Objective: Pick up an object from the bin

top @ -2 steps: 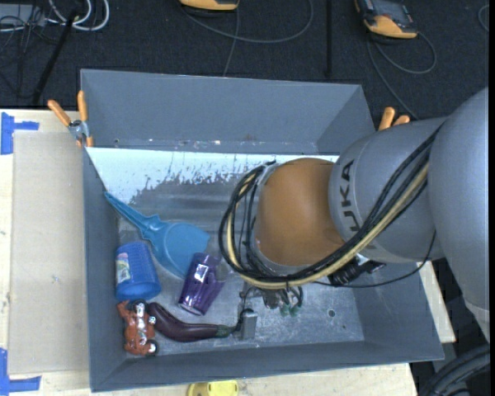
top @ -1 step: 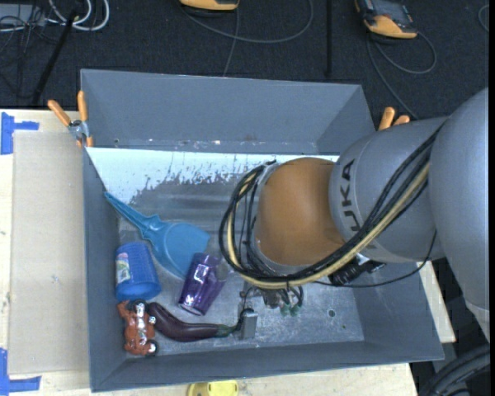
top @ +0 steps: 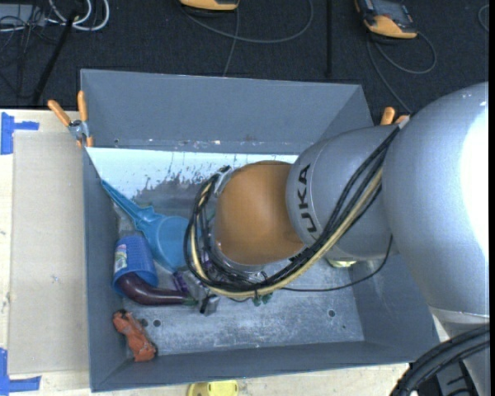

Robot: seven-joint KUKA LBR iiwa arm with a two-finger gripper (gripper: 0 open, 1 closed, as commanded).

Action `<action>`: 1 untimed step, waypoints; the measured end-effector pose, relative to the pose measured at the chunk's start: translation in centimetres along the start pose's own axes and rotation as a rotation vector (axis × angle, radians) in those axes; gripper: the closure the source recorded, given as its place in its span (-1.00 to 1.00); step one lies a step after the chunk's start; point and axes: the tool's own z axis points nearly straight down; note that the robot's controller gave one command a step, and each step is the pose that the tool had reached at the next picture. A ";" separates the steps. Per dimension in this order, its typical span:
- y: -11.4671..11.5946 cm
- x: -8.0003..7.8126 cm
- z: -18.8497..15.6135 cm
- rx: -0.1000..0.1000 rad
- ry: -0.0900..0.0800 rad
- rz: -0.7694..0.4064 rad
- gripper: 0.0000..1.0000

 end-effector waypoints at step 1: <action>-0.1 0.1 0.0 0.001 0.002 0.001 1.00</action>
Offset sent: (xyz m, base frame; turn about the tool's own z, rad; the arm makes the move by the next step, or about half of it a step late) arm 0.0099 -0.0180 0.0426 0.1644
